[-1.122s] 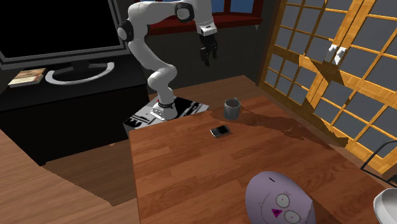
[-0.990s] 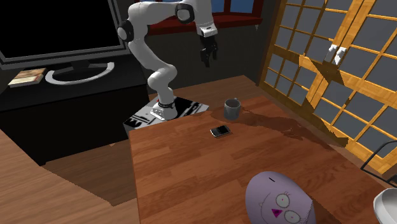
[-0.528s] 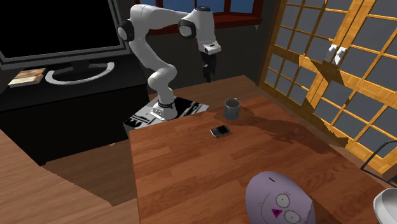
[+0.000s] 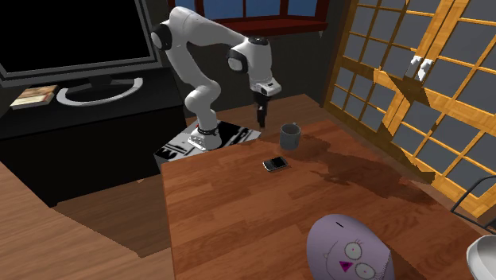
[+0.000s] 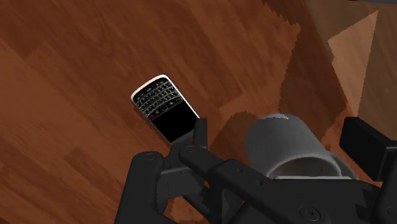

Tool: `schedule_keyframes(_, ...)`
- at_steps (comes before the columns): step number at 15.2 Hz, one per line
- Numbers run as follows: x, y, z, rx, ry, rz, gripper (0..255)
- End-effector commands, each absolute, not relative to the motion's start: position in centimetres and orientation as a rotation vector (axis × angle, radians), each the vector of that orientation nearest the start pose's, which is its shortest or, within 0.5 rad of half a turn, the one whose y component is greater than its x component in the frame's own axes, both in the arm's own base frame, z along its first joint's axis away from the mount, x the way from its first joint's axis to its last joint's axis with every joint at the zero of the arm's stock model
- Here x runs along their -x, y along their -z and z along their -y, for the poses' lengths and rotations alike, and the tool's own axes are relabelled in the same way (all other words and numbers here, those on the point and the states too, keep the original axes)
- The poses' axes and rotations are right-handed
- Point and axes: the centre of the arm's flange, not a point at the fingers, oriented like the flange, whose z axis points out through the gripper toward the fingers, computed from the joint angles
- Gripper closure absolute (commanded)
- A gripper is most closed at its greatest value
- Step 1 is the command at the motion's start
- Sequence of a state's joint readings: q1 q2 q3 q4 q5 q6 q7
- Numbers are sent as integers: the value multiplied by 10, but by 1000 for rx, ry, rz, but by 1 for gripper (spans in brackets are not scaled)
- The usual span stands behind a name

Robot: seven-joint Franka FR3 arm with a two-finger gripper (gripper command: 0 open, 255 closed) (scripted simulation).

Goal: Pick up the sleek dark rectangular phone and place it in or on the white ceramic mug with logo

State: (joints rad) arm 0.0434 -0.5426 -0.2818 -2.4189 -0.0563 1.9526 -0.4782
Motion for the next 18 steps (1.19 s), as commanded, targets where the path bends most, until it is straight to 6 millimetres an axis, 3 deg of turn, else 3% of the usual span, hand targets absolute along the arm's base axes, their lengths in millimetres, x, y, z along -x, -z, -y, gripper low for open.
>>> schedule_keyframes(1,-395,-479,119,3036,116,532,0)
schedule_keyframes(12,-467,-373,186,2980,11,945,0)
schedule_keyframes(18,-468,-346,186,2980,10,948,0)
